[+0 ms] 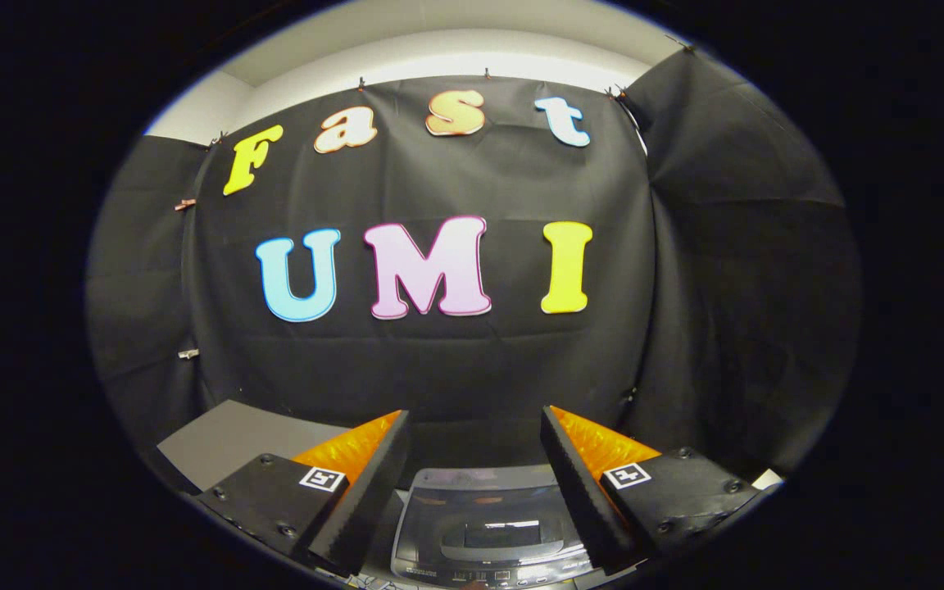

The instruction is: Put the clothes into the washing machine and then close the washing machine lid.

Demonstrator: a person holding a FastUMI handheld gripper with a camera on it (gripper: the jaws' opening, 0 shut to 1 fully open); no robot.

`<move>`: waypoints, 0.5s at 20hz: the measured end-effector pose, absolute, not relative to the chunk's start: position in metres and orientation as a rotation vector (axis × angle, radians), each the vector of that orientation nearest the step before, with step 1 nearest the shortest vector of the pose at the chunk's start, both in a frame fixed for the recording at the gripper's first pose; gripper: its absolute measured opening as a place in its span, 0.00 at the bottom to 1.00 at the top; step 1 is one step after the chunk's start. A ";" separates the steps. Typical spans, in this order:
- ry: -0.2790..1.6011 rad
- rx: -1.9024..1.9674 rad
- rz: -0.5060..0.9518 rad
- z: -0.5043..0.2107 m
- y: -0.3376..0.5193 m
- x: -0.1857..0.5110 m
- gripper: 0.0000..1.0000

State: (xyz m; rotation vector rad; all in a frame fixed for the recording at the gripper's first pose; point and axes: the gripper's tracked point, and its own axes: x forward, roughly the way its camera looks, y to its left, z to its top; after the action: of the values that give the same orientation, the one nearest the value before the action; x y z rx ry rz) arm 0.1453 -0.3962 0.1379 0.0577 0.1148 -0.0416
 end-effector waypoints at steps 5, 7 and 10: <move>0.024 0.030 -0.032 0.174 -0.391 0.128 0.98; 0.013 0.042 -0.031 0.179 -0.390 0.123 0.98; -0.009 0.044 -0.033 0.187 -0.385 0.123 0.98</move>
State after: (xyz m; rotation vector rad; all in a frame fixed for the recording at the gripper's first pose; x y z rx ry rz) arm 0.1230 -0.3850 0.1869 0.0444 -0.0088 -0.0334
